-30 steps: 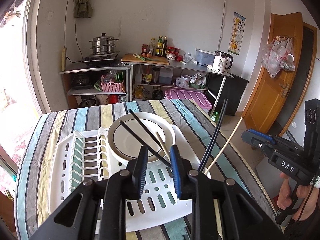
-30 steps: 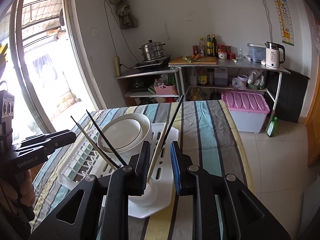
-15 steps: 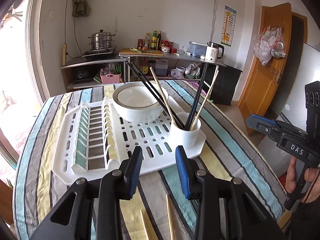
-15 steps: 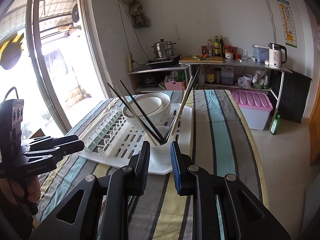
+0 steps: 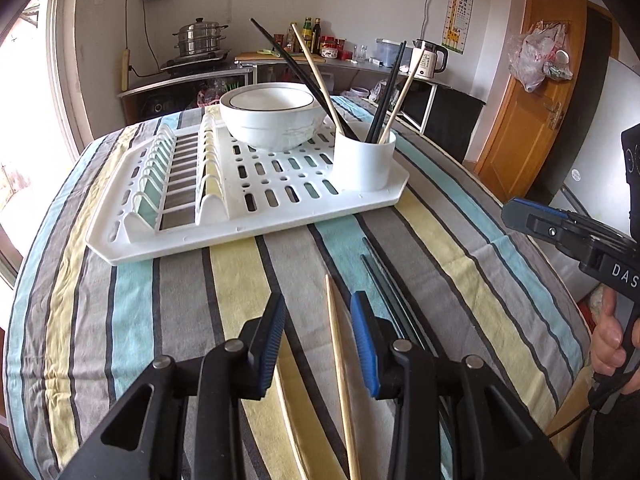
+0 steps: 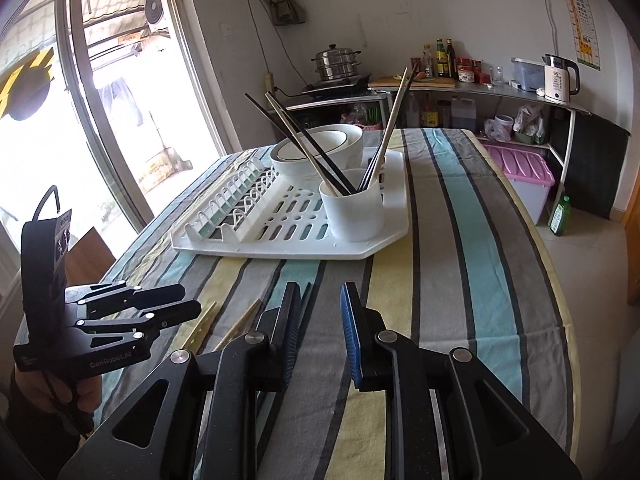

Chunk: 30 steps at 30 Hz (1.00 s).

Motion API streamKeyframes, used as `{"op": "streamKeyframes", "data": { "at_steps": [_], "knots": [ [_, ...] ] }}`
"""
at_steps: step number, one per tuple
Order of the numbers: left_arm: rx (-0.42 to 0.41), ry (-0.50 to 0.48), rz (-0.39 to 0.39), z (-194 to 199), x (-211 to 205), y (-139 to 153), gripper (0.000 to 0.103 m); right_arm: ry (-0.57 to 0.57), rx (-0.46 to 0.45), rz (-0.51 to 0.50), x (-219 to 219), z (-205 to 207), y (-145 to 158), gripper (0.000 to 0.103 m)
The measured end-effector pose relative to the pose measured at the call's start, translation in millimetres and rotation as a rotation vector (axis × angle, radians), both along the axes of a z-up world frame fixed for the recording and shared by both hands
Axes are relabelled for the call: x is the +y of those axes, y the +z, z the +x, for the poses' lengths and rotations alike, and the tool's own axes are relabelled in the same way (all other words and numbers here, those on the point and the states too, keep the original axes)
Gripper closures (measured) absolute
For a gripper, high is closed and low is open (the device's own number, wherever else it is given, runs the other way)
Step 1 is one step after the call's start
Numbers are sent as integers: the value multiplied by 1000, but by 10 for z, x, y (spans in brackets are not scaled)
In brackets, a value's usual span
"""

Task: Organize utensils
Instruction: 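Move both tools back down to the chopsticks on the cloth, then close the left tool on a wooden chopstick while the right tool grasps a black one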

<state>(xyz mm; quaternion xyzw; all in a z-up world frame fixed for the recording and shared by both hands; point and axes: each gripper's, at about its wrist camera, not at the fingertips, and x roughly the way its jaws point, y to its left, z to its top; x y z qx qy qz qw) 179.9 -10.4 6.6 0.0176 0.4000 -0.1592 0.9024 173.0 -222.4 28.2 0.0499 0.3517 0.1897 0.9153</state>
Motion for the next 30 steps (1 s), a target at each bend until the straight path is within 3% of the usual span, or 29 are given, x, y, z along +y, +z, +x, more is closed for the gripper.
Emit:
{"op": "streamKeyframes", "data": {
  "at_steps": [7,18,30],
  "knots": [
    [45,-10,11,60,-68,-149,68,28,41,-21,112,87,-125,82],
    [130,-28,58,250,-187,-388,81,36,166,-49,287,452,-406,82],
    [130,-28,71,287,-209,-400,89,39,268,-83,489,782,-601,83]
  ]
}}
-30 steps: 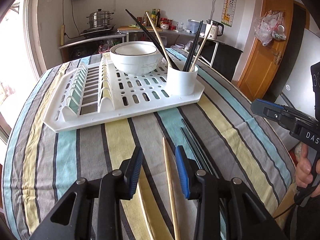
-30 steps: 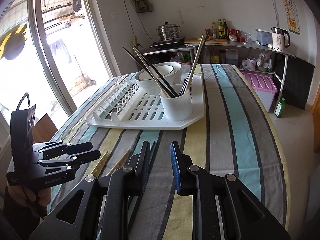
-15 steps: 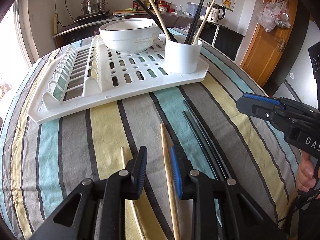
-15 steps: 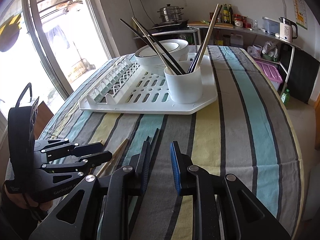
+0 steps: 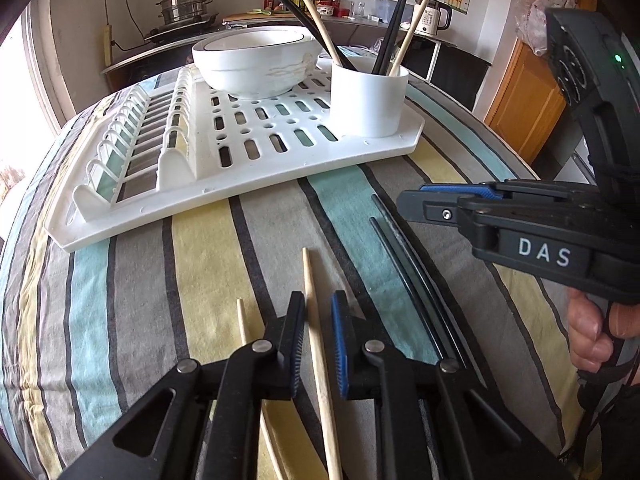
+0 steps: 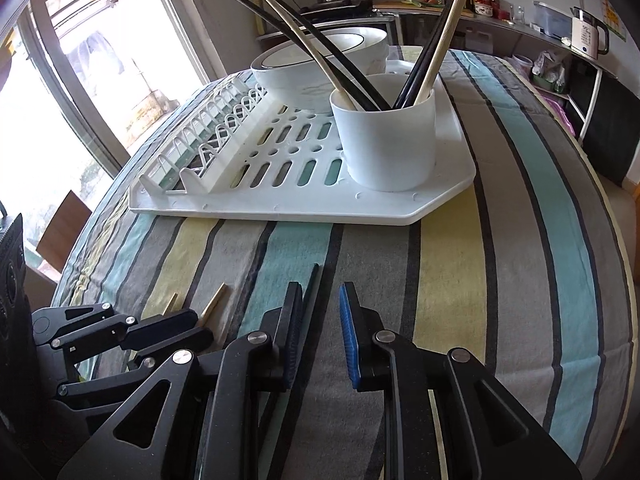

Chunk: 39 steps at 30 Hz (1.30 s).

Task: Organize utensils
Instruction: 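Close the left tool on a wooden chopstick while the right tool grasps a black one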

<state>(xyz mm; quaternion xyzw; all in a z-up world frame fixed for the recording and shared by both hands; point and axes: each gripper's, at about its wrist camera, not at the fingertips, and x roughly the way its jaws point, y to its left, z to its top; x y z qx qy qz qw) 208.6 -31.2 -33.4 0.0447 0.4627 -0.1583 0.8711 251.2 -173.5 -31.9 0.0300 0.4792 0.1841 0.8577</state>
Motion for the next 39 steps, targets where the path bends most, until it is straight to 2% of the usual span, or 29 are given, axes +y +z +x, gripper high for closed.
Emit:
{"op": "streamKeyframes", "data": {
  "at_steps": [9,12,18,20,23,26,33,39],
  "knots": [
    [-2,16,-25,11,32,-5,89,-5,31,-47,137,96,-56,84],
    [-3,18,-30,7,38,-5,89,-9,33,-88,184,112,-43,88],
    [-3,23,-33,6,39,-4,89,5,6,-192,325,104,-34,89],
    [-5,24,-29,1,36,-4,89,11,-8,-218,336,90,-39,94],
    [-6,24,-26,-4,30,-3,90,12,-4,-199,277,93,-38,97],
    [-8,34,-13,5,29,-4,96,9,1,-172,235,90,-40,98],
    [13,34,-37,47,47,2,97,-13,-16,-119,34,56,53,98],
    [-7,32,-56,37,45,127,97,-34,-55,-72,-129,5,247,98]
  ]
}}
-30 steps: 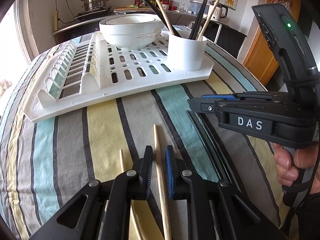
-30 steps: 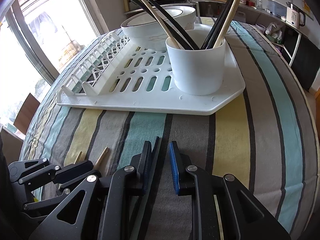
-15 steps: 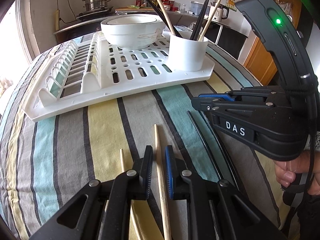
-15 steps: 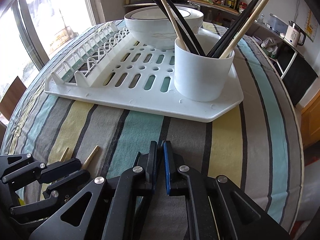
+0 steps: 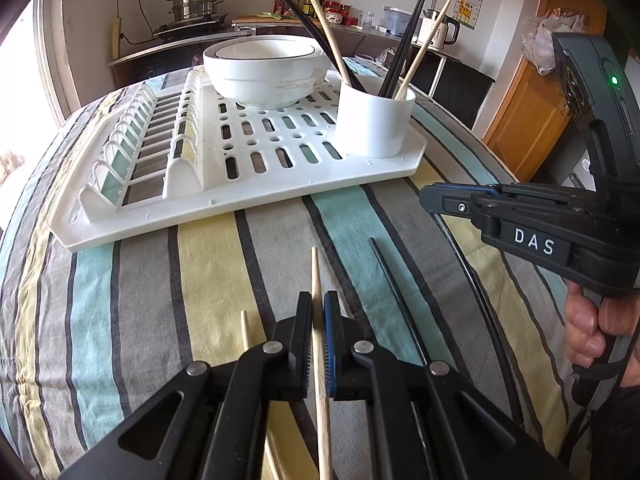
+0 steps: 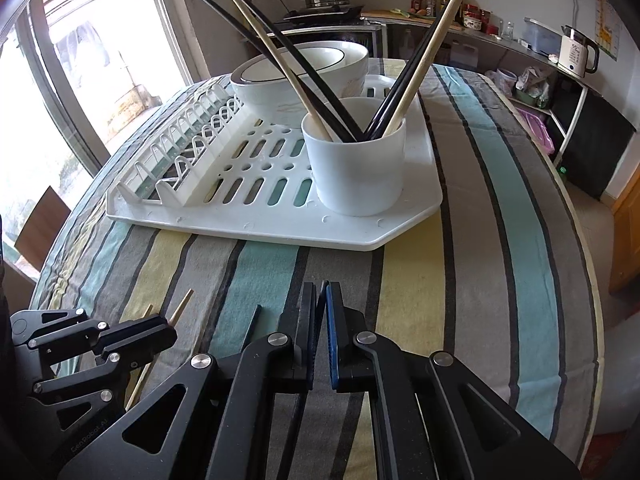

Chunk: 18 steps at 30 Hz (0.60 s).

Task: Organize utensils
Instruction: 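Close the left tool on a wooden chopstick while the right tool grasps a black one, then lift both held chopsticks up over the white cup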

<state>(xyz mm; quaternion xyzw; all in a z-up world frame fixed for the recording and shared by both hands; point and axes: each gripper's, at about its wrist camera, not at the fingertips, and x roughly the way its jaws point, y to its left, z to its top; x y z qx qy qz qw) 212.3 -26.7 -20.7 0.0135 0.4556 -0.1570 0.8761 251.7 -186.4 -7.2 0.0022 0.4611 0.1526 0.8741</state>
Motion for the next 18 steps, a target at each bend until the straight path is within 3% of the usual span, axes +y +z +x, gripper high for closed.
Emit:
{"op": "streamKeyframes", "data": {
  "at_steps": [18],
  "knots": [
    [-147,26,-83,-118,147,716,97,-23,-197,106,-304,-302,743,99]
  ]
}}
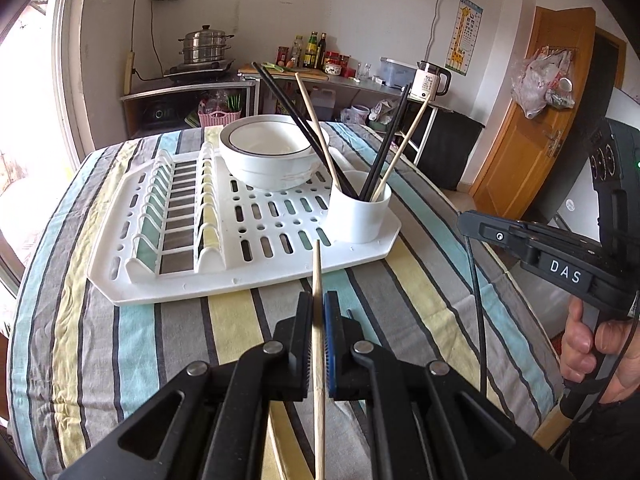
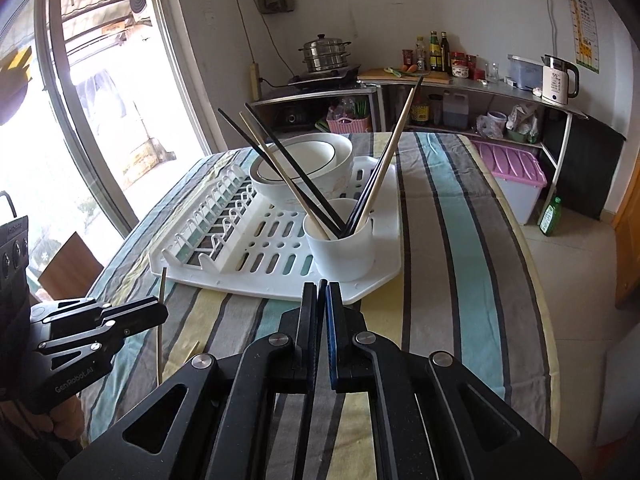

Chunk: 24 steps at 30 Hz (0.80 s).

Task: Organize utensils
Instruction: 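Lift both held chopsticks up over the white cup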

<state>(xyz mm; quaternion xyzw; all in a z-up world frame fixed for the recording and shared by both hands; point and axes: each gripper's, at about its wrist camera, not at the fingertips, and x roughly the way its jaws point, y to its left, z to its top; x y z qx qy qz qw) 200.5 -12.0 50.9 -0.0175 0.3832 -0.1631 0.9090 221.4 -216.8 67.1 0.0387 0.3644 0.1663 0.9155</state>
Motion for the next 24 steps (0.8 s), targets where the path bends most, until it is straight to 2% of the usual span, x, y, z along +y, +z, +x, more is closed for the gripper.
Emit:
{"op": "streamKeyframes", "data": {
  "at_steps": [13,24],
  "knots": [
    [-91,-16,-25,-196,-1,346,97,9,-124,28,-89,-245,384,99],
    [-122,-16,-26,-222,-4,473,97,7,-187,33,-164,-359,547,99]
  ]
}}
